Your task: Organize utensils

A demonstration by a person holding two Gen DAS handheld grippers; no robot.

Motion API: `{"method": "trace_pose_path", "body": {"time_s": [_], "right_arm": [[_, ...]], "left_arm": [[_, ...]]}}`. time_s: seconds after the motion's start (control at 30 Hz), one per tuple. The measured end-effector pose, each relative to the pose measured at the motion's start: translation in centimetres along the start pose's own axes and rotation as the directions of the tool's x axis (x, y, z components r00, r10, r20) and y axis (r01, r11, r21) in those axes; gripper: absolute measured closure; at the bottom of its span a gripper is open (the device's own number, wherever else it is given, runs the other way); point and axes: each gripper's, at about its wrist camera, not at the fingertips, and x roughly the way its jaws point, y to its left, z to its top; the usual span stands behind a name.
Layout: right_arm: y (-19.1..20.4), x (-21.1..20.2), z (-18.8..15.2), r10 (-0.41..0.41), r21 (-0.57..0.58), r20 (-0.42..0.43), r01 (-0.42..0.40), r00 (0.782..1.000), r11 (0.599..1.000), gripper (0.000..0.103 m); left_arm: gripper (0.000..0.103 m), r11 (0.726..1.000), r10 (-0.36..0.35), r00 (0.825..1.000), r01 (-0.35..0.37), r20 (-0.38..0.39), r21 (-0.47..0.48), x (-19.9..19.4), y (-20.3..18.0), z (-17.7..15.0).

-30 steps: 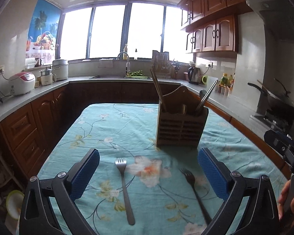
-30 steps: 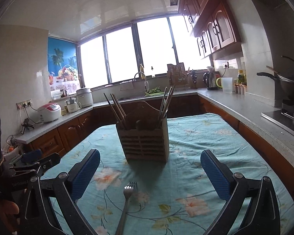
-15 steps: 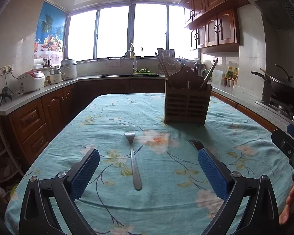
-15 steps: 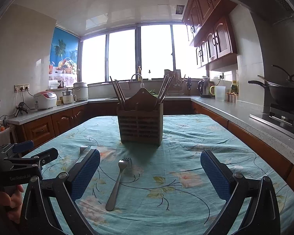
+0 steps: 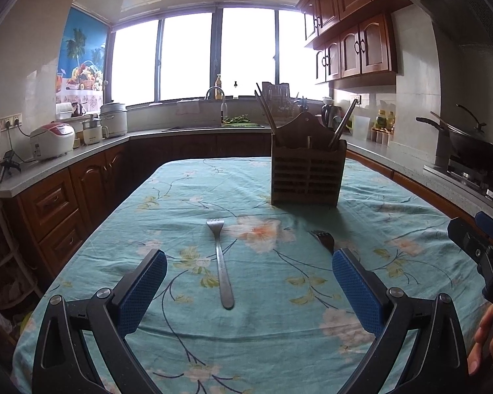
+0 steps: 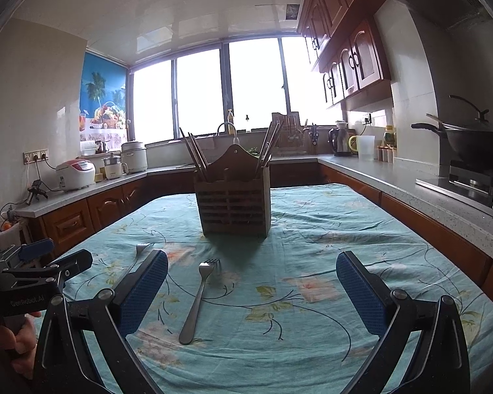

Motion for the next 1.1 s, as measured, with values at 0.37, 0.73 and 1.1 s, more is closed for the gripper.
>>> {"method": "trace_pose_path", "body": {"time_s": [0.37,0.73,1.1], "right_arm": [[-0.16,-0.45,0.00,0.010,0.019,0.013,-0.010,1.000,1.000,0.000],[0.26,-0.51,0.10,0.028,0.016,0.017,-0.028,0.999,0.999,0.000],[0.31,-0.29,0.10,0.035,0.020,0.006,-0.035,0.999,0.999,0.000]], "left_arm": [[0.001,1.000,0.015,1.000,-0.016,0.016,0.020,-0.61,-0.66,-0.45],[0.001,1.000,0.018,1.000,-0.019,0.015,0.010,-0.62,-0.43,-0.48],[0.001,1.000,0.023,1.000,-0.023,0.011,0.004,-0.54,-0.36,-0.48]]}}
